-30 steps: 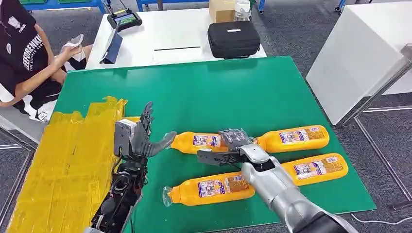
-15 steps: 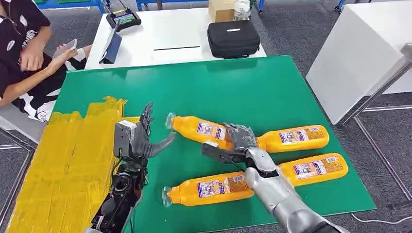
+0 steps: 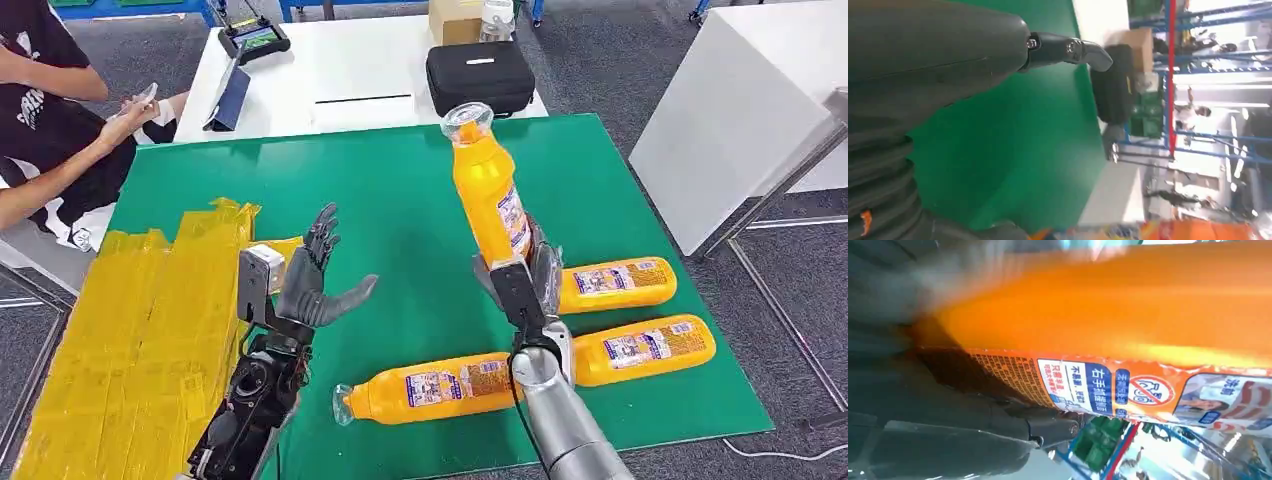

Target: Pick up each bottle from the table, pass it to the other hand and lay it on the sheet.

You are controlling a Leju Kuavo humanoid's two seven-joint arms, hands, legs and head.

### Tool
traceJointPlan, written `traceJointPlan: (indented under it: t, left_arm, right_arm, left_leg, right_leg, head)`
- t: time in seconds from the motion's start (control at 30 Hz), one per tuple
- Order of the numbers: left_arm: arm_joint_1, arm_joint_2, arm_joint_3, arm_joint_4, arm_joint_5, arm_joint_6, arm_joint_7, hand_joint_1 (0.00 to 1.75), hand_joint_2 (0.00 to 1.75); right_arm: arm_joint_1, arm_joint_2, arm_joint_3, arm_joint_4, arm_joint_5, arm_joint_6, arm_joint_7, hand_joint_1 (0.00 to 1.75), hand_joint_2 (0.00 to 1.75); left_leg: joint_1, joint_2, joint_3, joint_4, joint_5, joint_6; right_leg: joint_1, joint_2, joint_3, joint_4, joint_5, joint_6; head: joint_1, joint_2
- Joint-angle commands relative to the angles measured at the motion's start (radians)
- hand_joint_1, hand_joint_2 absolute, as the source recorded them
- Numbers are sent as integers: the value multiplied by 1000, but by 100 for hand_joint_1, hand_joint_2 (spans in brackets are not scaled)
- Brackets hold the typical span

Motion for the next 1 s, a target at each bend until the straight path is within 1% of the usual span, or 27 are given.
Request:
traceJointPlan:
  t: [0.03,0.1,0.17,0.2,0.27,0.3,0.33,0.43,0.47,0.6,0.63,0.67,0.73,0.77,0.8,0.83,0.9,0.93,1.0]
  left_arm:
    - [-46,35,-45,-19,172,-114,56,0,175]
    - [-58,37,-51,-13,183,-119,61,0,175]
    - [-77,38,-61,-7,183,-118,62,0,175]
    - [-80,38,-61,-7,183,-117,63,0,175]
    - [-81,37,-61,-6,184,-117,63,0,175]
    - [-81,37,-61,-6,184,-117,63,0,175]
    - [-80,38,-61,-5,183,-117,63,0,175]
    - [-79,39,-62,-5,183,-117,63,0,175]
    - [-79,39,-62,-5,183,-117,63,0,175]
    - [-80,40,-63,-4,183,-117,63,0,175]
    - [-87,41,-69,1,183,-117,63,0,175]
    - [-93,41,-70,4,186,-116,63,0,175]
    - [-112,41,-74,20,192,-116,65,0,175]
    - [-117,41,-75,24,194,-115,65,0,175]
    - [-126,41,-76,34,200,-113,64,0,175]
    - [-133,41,-76,43,208,-112,64,0,175]
    - [-140,40,-78,55,218,-113,62,0,175]
    - [-144,40,-82,61,221,-113,61,0,175]
    - [-147,39,-86,66,225,-113,61,0,175]
  right_arm:
    - [-31,38,145,12,89,34,16,175,175]
    - [-35,46,176,27,112,33,24,175,175]
    - [-39,53,225,50,136,64,30,175,175]
    - [-37,56,229,53,140,61,33,175,175]
    - [-35,59,232,55,143,57,35,175,175]
    - [-35,59,232,55,143,57,35,175,175]
    - [-36,57,232,55,143,58,35,175,175]
    - [-38,55,231,55,142,59,35,175,175]
    - [-38,55,231,55,142,59,35,175,175]
    - [-40,52,241,58,146,70,32,175,175]
    - [-47,47,280,70,181,92,39,175,175]
    - [-49,48,303,78,206,91,42,175,175]
    - [-48,52,371,91,265,87,27,175,175]
    - [-47,54,388,95,281,85,25,175,175]
    - [-46,56,423,105,305,87,31,175,175]
    - [-48,58,457,119,323,103,41,175,175]
    - [-53,61,498,140,334,131,51,175,175]
    - [-54,62,519,152,338,140,52,175,175]
    - [-53,62,546,161,343,145,44,175,175]
  left_leg:
    - [1,2,3,1,-3,-1]
    - [1,1,2,0,-1,-1]
    - [1,2,6,1,-4,-1]
    - [1,1,2,0,-1,-1]
    - [1,1,6,1,-4,-2]
    - [1,1,2,0,-1,-1]
    - [1,2,5,1,-3,-1]
    - [1,0,1,0,0,-1]
    - [1,0,3,0,-2,-1]
    - [0,0,2,0,-1,-1]
    - [1,0,1,0,-1,-1]
    - [1,0,3,0,-2,-1]
    - [0,1,1,0,-1,-1]
    - [1,2,6,1,-4,-2]
    - [1,1,2,0,-2,-1]
    - [1,1,4,1,-3,-1]
    - [1,0,2,0,-1,-1]
    - [2,0,4,0,-2,-1]
    - [2,0,2,0,-1,-1]
  right_leg:
    - [1,2,3,1,-2,-1]
    - [1,1,1,0,-1,-1]
    - [1,2,5,1,-3,-1]
    - [1,1,2,1,-2,-1]
    - [1,1,6,1,-4,-1]
    - [1,1,2,0,-1,-1]
    - [1,2,4,1,-3,-1]
    - [1,0,1,0,-1,0]
    - [1,0,3,0,-2,-1]
    - [0,0,2,0,-1,-1]
    - [0,0,1,0,-1,-1]
    - [1,0,3,0,-2,-1]
    - [0,1,1,0,-1,-1]
    - [1,2,6,1,-4,-1]
    - [1,1,2,0,-1,-1]
    - [1,1,4,1,-3,-1]
    - [1,0,1,0,-1,-1]
    - [1,0,4,0,-2,-1]
    - [1,0,2,-1,-1,-1]
  head:
    - [0,0]
    - [0,0]
    - [0,0]
    - [0,0]
    - [0,0]
    - [0,0]
    - [0,0]
    - [0,0]
    - [0,0]
    - [0,0]
    - [0,0]
    - [0,0]
    - [0,0]
    - [0,0]
    - [0,0]
    - [0,0]
    - [0,0]
    - [0,0]
    - [0,0]
